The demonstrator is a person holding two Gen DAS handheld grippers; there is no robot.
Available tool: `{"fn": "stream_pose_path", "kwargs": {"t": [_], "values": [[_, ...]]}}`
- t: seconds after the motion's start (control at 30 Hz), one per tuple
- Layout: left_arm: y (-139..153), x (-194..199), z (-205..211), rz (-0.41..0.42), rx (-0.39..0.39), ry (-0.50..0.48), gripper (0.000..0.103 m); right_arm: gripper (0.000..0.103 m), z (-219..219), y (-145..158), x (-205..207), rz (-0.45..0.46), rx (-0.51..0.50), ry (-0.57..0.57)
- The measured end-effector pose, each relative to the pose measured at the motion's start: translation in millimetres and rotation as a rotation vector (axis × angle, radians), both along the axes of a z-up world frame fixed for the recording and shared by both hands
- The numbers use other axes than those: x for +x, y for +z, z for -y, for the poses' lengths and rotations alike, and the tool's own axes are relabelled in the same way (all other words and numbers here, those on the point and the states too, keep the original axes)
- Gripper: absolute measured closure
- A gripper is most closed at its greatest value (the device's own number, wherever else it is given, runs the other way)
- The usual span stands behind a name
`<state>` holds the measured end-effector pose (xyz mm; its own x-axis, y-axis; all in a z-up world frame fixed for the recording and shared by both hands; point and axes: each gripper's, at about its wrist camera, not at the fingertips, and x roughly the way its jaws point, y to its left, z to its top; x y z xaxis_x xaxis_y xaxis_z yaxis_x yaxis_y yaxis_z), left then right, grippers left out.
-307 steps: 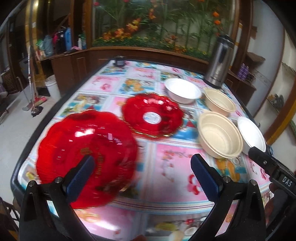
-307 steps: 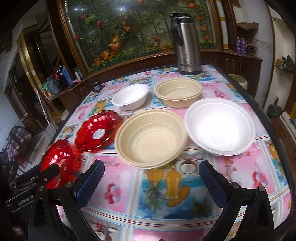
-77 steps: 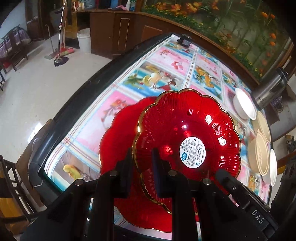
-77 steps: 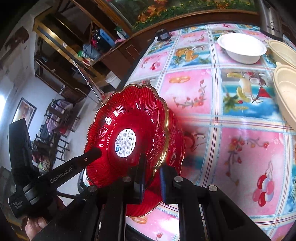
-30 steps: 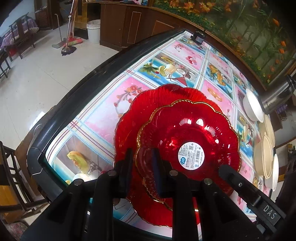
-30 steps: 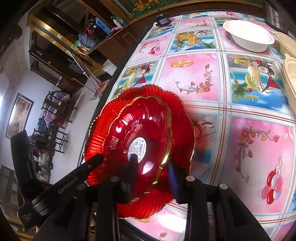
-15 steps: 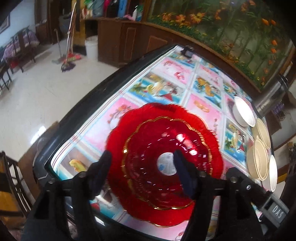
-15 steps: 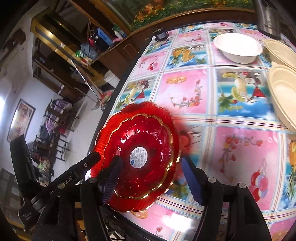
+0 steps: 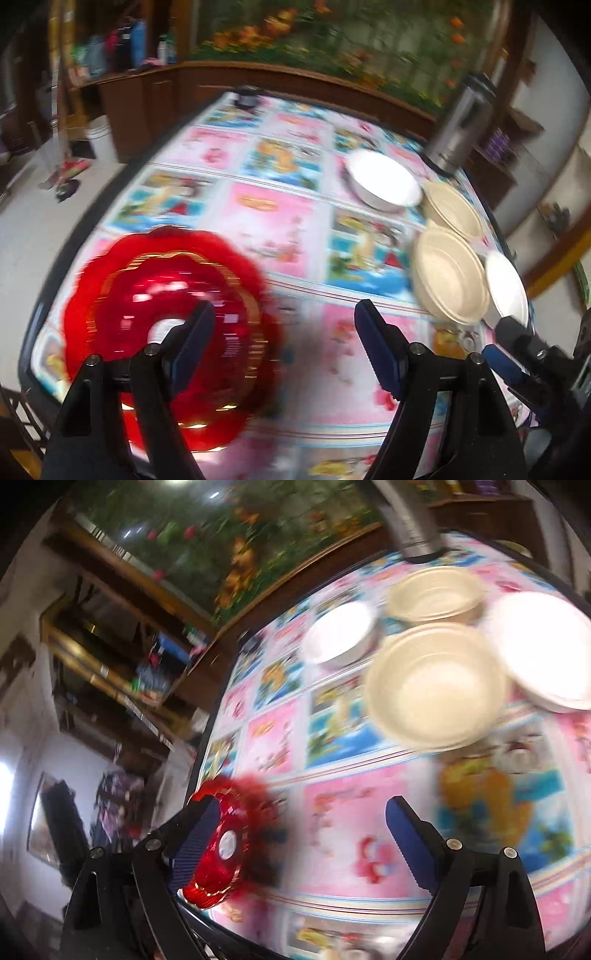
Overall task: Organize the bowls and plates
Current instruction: 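Move the left tool to the beige plate and grasp its rim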
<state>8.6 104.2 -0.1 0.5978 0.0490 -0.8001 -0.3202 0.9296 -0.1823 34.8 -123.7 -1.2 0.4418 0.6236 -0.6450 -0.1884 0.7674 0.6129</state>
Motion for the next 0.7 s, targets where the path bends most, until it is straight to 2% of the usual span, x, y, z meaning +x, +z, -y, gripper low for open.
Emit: {"fn": "stream_pose_path", "kwargs": {"t": [0.13, 0.3, 0.5, 0.7], "values": [[-4, 27, 32, -0.029, -0.03, -0.067, 0.025, 0.009, 51, -6, 14, -0.054, 0.033, -0.109], [-10, 56, 71, -0.054, -0.037, -0.143, 0.025, 0.009, 91, -19, 35, -0.12, 0.083, -0.192], [-22, 84, 99, -0.078, -0.033, -0.189, 0.025, 0.009, 104, -33, 54, -0.165, 0.134, -0.219], [-34, 102, 105, -0.093, -0.024, -0.185, 0.025, 0.011, 106, -44, 72, -0.192, 0.13, -0.227]]}}
